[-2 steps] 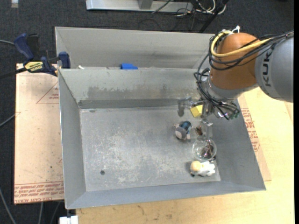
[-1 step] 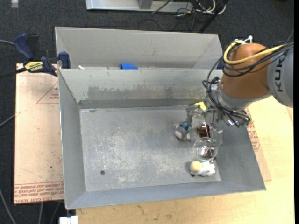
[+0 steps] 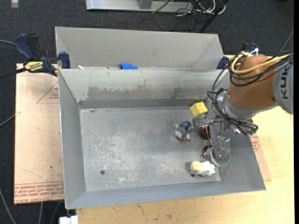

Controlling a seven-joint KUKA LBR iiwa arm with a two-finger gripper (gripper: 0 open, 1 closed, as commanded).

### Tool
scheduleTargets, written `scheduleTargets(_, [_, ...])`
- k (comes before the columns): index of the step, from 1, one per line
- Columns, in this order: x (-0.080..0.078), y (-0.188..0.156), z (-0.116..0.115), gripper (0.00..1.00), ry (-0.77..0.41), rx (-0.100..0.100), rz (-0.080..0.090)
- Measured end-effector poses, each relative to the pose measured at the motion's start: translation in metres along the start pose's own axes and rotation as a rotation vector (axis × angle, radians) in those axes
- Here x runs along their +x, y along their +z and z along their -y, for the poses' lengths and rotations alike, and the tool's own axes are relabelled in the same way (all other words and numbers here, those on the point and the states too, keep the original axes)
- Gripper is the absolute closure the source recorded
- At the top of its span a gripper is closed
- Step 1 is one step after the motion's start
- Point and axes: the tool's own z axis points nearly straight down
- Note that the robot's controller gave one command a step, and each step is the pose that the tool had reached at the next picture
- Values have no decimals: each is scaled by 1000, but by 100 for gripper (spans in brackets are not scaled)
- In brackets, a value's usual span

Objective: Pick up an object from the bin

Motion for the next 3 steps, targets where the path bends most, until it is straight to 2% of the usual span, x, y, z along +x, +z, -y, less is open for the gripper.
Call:
scheduleTargets(1, [-54, 22, 30, 100, -87, -11, 12])
scheduleTargets(2, [-55, 22, 30, 100, -87, -12, 12])
scheduleTargets(3, [-47, -30, 32, 100, -93, -7, 1])
